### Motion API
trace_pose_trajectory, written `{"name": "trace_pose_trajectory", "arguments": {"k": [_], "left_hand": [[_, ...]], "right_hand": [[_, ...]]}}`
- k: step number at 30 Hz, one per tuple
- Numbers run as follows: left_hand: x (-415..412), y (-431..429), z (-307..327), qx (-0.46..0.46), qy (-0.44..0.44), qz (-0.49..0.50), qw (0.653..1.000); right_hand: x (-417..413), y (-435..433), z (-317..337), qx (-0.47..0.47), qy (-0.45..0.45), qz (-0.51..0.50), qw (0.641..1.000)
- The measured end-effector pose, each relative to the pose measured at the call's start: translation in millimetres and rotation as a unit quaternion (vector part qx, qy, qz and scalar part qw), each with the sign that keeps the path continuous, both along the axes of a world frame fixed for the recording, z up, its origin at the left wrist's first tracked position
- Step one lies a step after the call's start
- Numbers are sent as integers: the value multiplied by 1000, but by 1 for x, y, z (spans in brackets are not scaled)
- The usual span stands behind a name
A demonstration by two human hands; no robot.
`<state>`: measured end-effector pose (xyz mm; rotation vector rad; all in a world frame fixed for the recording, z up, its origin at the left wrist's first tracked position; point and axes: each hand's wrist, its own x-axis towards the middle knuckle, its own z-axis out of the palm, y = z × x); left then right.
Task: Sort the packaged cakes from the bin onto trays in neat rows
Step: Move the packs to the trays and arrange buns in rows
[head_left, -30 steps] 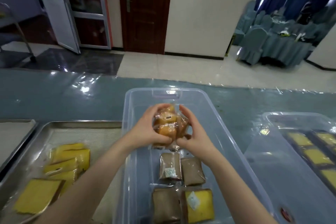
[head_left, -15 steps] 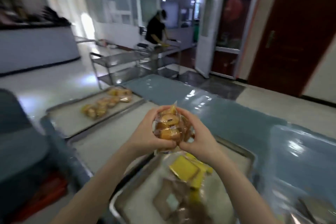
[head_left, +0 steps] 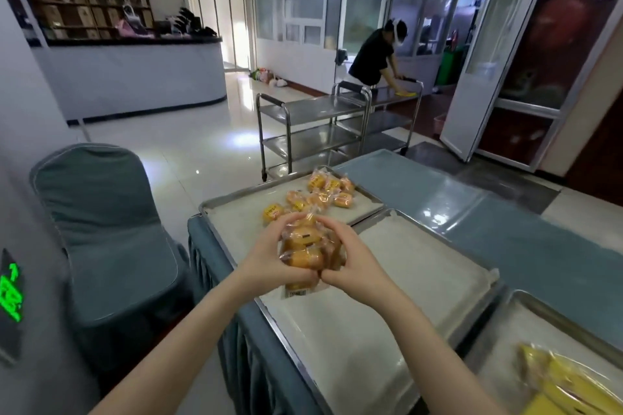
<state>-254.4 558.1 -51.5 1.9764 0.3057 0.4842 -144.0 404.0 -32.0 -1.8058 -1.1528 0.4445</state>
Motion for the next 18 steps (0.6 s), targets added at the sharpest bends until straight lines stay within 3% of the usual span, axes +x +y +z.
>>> {"name": "trace_pose_trajectory", "arguments": {"k": [12,18], "left_hand": [[140,180,-40,9,74,-50,996],[224,246,-76,83,126,-91,984]], "right_hand": [[128,176,-57,-17,53,-57,997],[192,232,-95,-60,73,-128,987]]}}
